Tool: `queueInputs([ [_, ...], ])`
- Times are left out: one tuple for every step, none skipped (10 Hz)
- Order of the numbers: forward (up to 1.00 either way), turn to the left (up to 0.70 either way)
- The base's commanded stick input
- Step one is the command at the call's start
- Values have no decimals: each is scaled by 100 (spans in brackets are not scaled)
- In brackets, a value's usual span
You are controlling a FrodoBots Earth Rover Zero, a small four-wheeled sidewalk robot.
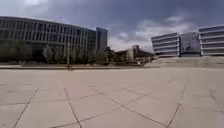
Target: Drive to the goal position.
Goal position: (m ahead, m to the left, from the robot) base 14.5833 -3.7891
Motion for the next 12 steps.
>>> queueInputs([
  [100, -1],
  [100, -1],
  [100, -1],
  [100, -1],
  [100, -1],
  [100, -1],
  [100, -1],
  [100, -1],
  [100, -1],
  [100, -3],
  [100, -17],
  [100, -28],
])
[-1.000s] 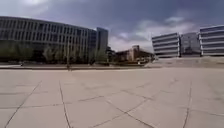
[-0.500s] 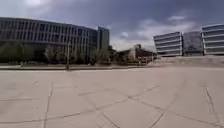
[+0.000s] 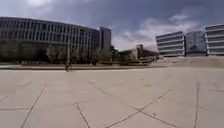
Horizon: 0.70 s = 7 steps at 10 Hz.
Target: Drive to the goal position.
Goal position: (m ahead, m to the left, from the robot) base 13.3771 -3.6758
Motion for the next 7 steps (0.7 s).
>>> queueInputs([
  [100, -33],
  [100, -33],
  [100, -33],
  [100, -17],
  [100, -1],
  [100, -1],
  [100, -1],
])
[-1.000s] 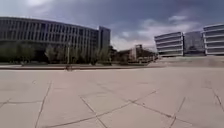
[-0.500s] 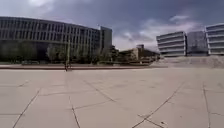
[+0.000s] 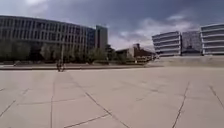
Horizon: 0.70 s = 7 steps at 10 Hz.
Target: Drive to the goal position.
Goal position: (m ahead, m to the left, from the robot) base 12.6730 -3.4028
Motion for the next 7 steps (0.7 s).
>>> queueInputs([
  [100, -1],
  [100, -1],
  [100, -1],
  [100, -1],
  [100, -1],
  [100, -1],
  [100, -1],
])
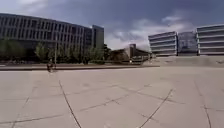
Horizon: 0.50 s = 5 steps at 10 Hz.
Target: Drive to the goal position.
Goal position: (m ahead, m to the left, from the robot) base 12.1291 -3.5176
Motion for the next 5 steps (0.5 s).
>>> queueInputs([
  [100, -1],
  [100, -1],
  [100, -1],
  [100, -1],
  [100, -13],
])
